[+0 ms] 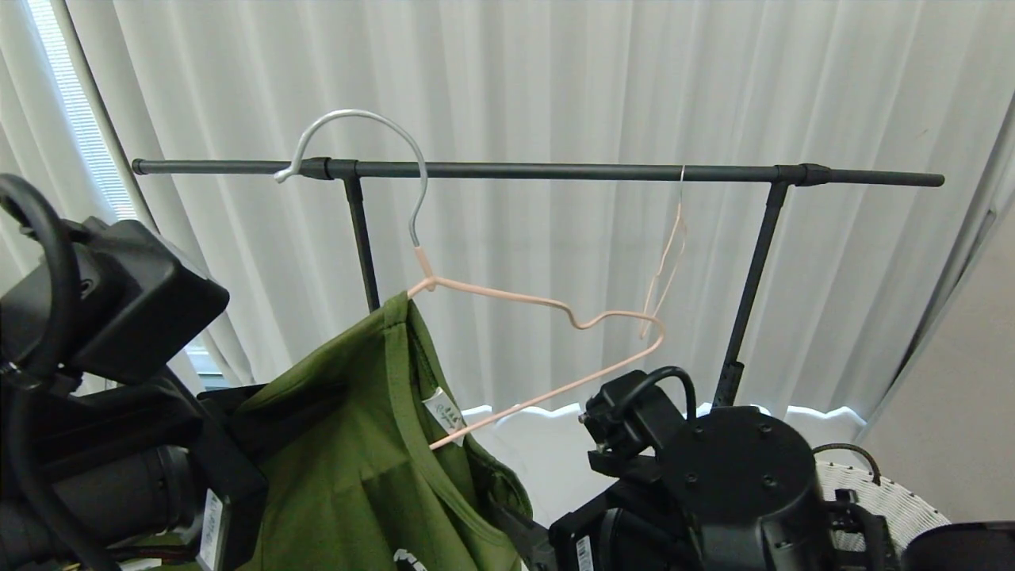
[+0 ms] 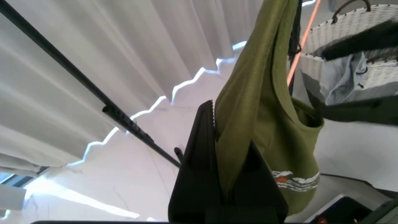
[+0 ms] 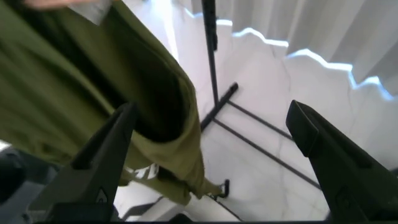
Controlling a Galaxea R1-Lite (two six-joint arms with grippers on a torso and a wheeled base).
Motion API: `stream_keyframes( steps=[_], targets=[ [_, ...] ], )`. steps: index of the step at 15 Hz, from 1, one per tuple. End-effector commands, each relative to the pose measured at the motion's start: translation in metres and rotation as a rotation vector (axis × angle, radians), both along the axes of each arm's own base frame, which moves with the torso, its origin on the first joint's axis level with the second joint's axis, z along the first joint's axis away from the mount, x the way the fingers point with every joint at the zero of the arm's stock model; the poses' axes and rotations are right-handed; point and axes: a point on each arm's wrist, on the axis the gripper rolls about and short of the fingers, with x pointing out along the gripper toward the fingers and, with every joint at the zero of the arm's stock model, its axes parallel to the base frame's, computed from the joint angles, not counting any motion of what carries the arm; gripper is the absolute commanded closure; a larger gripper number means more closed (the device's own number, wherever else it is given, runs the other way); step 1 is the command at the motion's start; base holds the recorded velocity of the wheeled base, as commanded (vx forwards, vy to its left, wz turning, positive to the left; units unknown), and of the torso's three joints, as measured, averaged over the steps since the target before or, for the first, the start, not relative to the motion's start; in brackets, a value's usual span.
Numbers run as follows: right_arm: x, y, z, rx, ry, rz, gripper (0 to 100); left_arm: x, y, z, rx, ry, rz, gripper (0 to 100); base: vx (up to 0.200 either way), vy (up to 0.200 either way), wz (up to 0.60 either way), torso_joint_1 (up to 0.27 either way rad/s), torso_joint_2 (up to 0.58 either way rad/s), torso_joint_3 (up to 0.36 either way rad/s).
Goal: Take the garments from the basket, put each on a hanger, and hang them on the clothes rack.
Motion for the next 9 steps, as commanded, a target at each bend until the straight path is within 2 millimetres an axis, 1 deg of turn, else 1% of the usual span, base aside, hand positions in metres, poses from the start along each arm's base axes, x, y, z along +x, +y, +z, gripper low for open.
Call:
stream_keyframes(
  steps=[1, 3, 5, 6, 7, 9],
  targets=[
    [0.006, 0.008, -0.02, -0.059, 0.025, -0.01, 0, -0.001, 0.0, 0.001, -0.002, -0.002, -0.002, 100, 0.0, 0.0, 0.0, 0.0, 0.0, 0.0],
    [0.012, 0.008, -0.024, -0.066, 0.036, -0.032, 0, -0.001, 0.0, 0.001, -0.004, -0.003, -0.007, 100, 0.0, 0.0, 0.0, 0.0, 0.0, 0.0],
    [0.013, 0.006, -0.028, -0.082, 0.041, -0.04, 0, -0.002, 0.0, 0.001, -0.006, -0.003, -0.008, 100, 0.0, 0.0, 0.0, 0.0, 0.0, 0.0],
    [0.013, 0.002, -0.031, -0.121, 0.047, -0.057, 0, -0.002, 0.0, 0.001, -0.006, -0.003, -0.008, 100, 0.0, 0.0, 0.0, 0.0, 0.0, 0.0],
    [0.014, -0.003, -0.035, -0.166, 0.047, -0.095, 0, -0.002, 0.001, 0.0, -0.005, -0.002, -0.005, 100, 0.0, 0.0, 0.0, 0.0, 0.0, 0.0],
    [0.027, -0.022, -0.04, -0.231, 0.034, -0.212, 0, -0.002, 0.002, -0.005, 0.011, 0.008, 0.002, 100, 0.0, 0.0, 0.0, 0.0, 0.0, 0.0]
  ],
)
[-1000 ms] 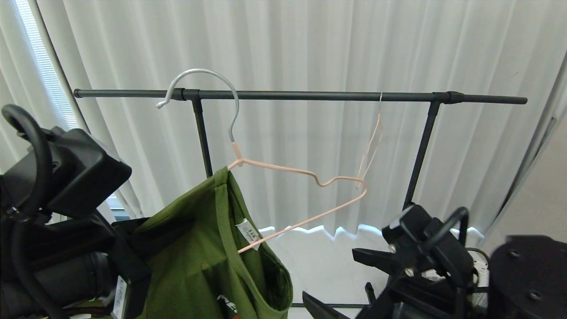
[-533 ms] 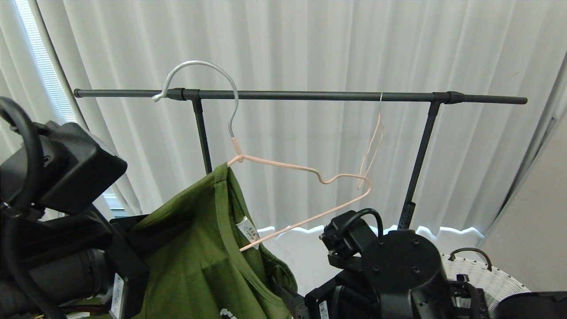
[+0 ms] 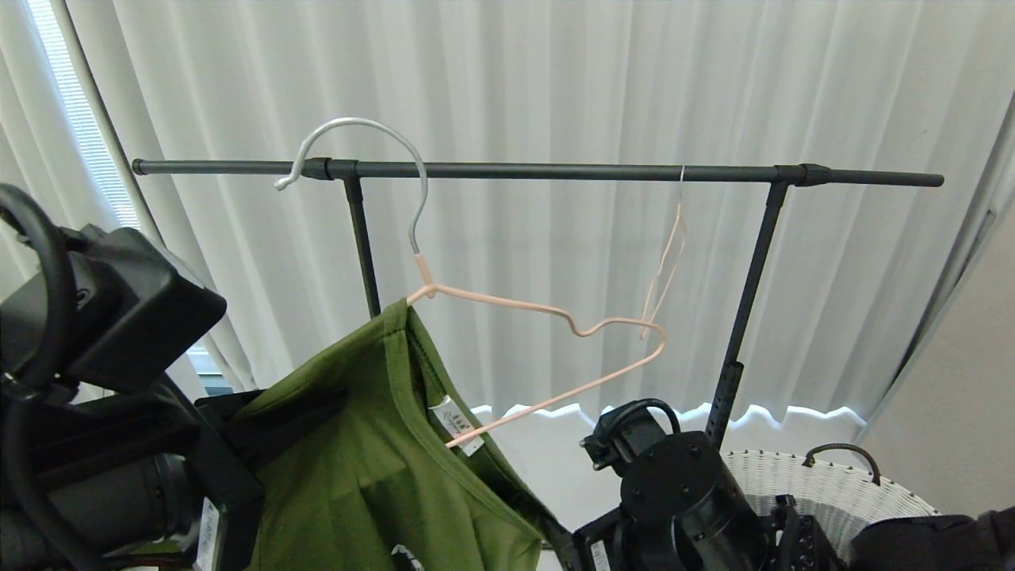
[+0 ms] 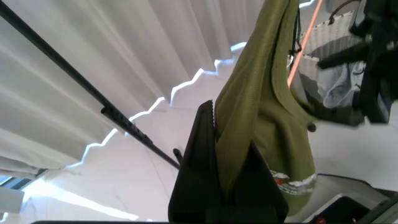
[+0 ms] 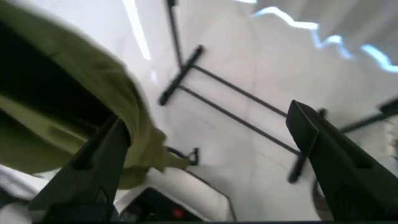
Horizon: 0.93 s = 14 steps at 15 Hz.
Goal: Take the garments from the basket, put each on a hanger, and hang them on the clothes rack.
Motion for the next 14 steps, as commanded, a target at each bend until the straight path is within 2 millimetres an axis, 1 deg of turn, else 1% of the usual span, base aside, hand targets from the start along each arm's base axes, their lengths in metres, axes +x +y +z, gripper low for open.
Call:
stream_keyframes(
  steps=[1, 4, 6, 8, 10, 12, 14],
  targets=[
    [0.013, -0.022, 0.001, -0.027, -0.011, -0.088, 0, -0.001, 0.002, -0.006, 0.014, 0.01, 0.005, 100, 0.0, 0.0, 0.0, 0.0, 0.0, 0.0],
    [0.032, -0.057, 0.012, -0.058, -0.055, -0.176, 0, -0.009, 0.011, -0.015, 0.025, 0.016, 0.003, 100, 0.0, 0.0, 0.0, 0.0, 0.0, 0.0],
    [0.043, -0.072, 0.022, -0.054, -0.087, -0.219, 0, -0.015, 0.019, -0.027, 0.045, 0.033, 0.004, 100, 0.0, 0.0, 0.0, 0.0, 0.0, 0.0],
    [0.045, -0.082, 0.035, -0.046, -0.123, -0.227, 0, -0.021, 0.025, -0.039, 0.07, 0.048, 0.001, 100, 0.0, 0.0, 0.0, 0.0, 0.0, 0.0],
    [0.041, -0.088, 0.047, -0.02, -0.156, -0.216, 0, -0.024, 0.028, -0.049, 0.101, 0.06, -0.005, 100, 0.0, 0.0, 0.0, 0.0, 0.0, 0.0],
    [0.034, -0.094, 0.06, -0.003, -0.191, -0.169, 0, -0.024, 0.028, -0.056, 0.123, 0.08, -0.01, 100, 0.0, 0.0, 0.0, 0.0, 0.0, 0.0],
    [0.03, -0.097, 0.067, 0.0, -0.213, -0.15, 0, -0.023, 0.026, -0.06, 0.14, 0.096, -0.012, 100, 0.0, 0.0, 0.0, 0.0, 0.0, 0.0]
  ],
)
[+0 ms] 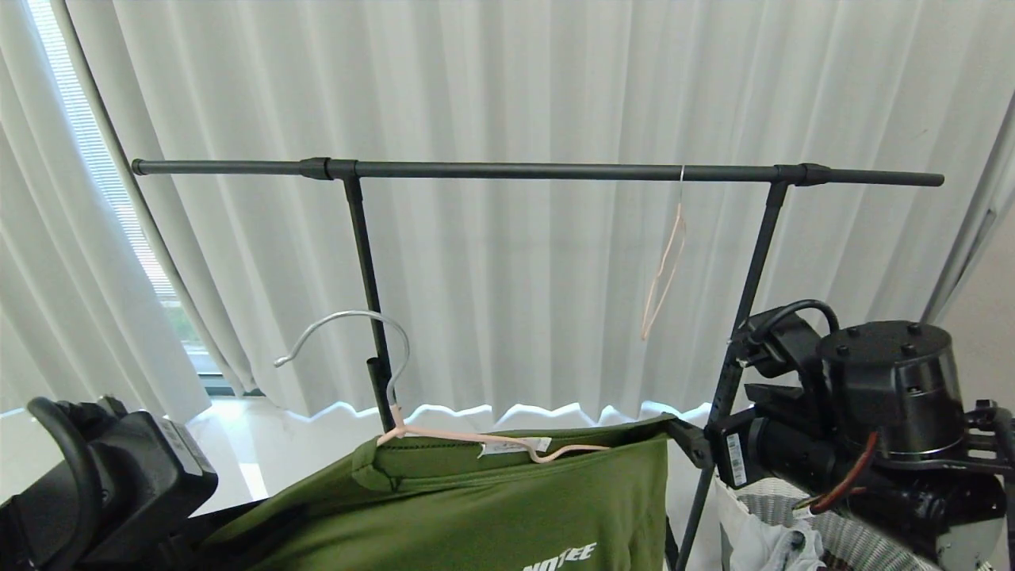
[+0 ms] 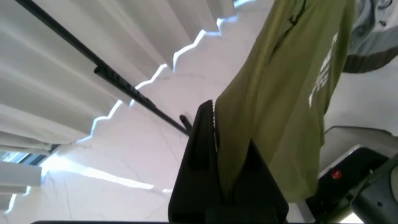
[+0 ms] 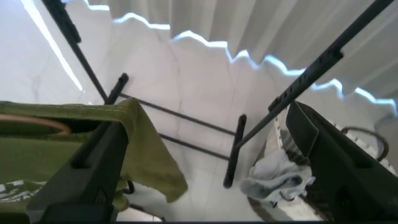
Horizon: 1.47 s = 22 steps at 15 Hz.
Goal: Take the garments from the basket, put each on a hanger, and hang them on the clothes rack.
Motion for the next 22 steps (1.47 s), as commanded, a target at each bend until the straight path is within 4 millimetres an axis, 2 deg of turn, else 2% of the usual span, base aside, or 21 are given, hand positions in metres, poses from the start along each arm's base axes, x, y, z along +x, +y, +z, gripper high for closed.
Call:
stream_keyframes(
  steps=[1, 3, 7, 9, 12, 14, 16, 18, 22],
  targets=[
    [-0.012, -0.006, 0.015, 0.034, -0.037, 0.026, 0, 0.004, -0.004, -0.006, 0.032, 0.024, 0.012, 100, 0.0, 0.0, 0.0, 0.0, 0.0, 0.0],
    [-0.026, -0.005, 0.019, 0.031, -0.028, 0.085, 0, 0.01, -0.006, -0.002, 0.03, 0.023, 0.038, 100, 0.0, 0.0, 0.0, 0.0, 0.0, 0.0],
    [-0.043, 0.001, 0.013, 0.012, 0.003, 0.242, 0, 0.005, -0.003, 0.003, -0.015, 0.016, 0.003, 100, 0.0, 0.0, 0.0, 0.0, 0.0, 0.0],
    [-0.052, -0.003, 0.021, 0.033, -0.003, 0.379, 0, 0.005, -0.002, 0.002, -0.017, 0.018, 0.005, 100, 0.0, 0.0, 0.0, 0.0, 0.0, 0.0],
    [-0.059, -0.01, 0.029, -0.003, -0.015, 0.477, 0, 0.003, -0.001, -0.003, -0.01, 0.027, -0.003, 100, 0.0, 0.0, 0.0, 0.0, 0.0, 0.0],
    [-0.06, -0.008, 0.034, -0.018, -0.033, 0.587, 0, 0.001, -0.004, -0.001, -0.077, 0.016, -0.085, 100, 0.0, 0.0, 0.0, 0.0, 0.0, 0.0],
    [-0.059, -0.001, 0.04, -0.042, -0.046, 0.758, 0, 0.002, -0.008, -0.003, -0.131, 0.018, -0.172, 100, 0.0, 0.0, 0.0, 0.0, 0.0, 0.0],
    [-0.055, 0.01, 0.043, -0.093, -0.051, 0.898, 0, 0.001, -0.009, -0.01, -0.088, 0.014, -0.225, 100, 0.0, 0.0, 0.0, 0.0, 0.0, 0.0],
    [-0.056, 0.037, 0.036, -0.126, -0.019, 1.044, 0, 0.0, -0.009, -0.01, -0.055, -0.01, -0.297, 100, 0.0, 0.0, 0.0, 0.0, 0.0, 0.0]
  ],
)
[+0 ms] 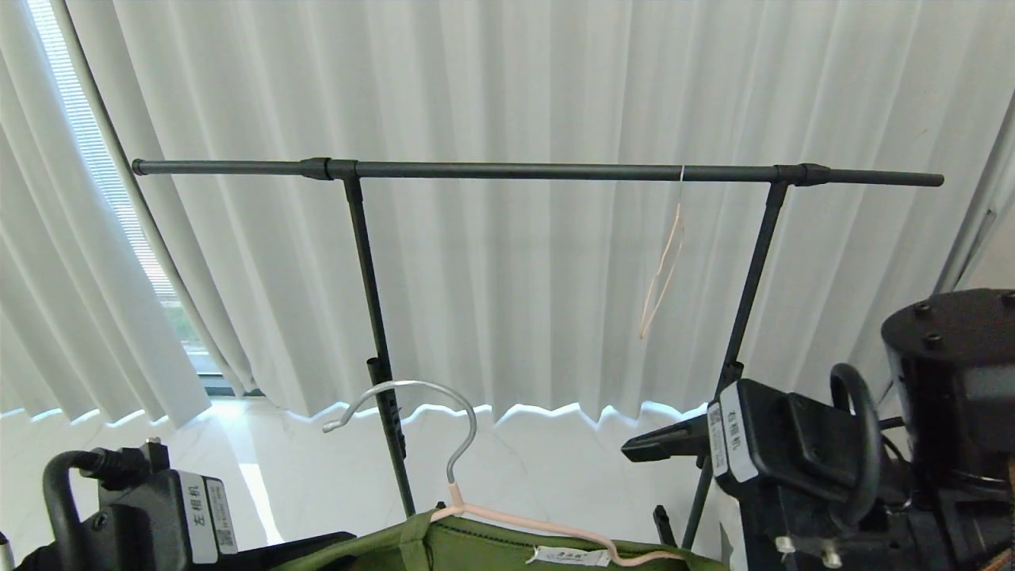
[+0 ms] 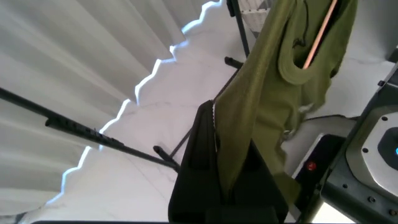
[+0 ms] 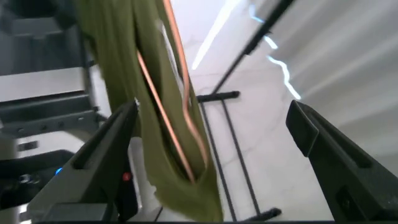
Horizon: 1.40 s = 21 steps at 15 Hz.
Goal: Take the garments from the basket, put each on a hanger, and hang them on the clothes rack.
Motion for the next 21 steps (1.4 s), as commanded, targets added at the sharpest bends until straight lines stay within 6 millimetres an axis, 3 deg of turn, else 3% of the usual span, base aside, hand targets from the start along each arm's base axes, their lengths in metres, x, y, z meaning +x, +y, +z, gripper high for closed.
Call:
stream_keyframes(
  steps=[1, 5, 13, 14, 21],
  targets=[
    [0.001, 0.027, -0.013, -0.048, 0.038, 0.053, 0, 0.0, 0.0, 0.001, -0.002, -0.01, -0.005, 100, 0.0, 0.0, 0.0, 0.0, 0.0, 0.0],
    [0.001, 0.052, -0.017, -0.042, 0.126, 0.073, 0, -0.001, 0.001, 0.002, 0.002, -0.032, -0.015, 100, 0.0, 0.0, 0.0, 0.0, 0.0, 0.0],
    [0.005, 0.06, -0.027, -0.063, 0.184, 0.033, 0, -0.001, 0.0, 0.004, -0.006, -0.05, -0.018, 100, 0.0, 0.0, 0.0, 0.0, 0.0, 0.0],
    [0.005, 0.06, -0.028, -0.065, 0.184, 0.033, 100, -0.001, 0.001, 0.004, -0.005, -0.049, -0.019, 100, 0.0, 0.0, 0.0, 0.0, 0.0, 0.0],
    [0.008, 0.06, -0.03, -0.086, 0.14, -0.041, 100, -0.001, 0.001, 0.004, -0.006, -0.052, -0.019, 100, 0.0, 0.0, 0.0, 0.0, 0.0, 0.0]
  ],
)
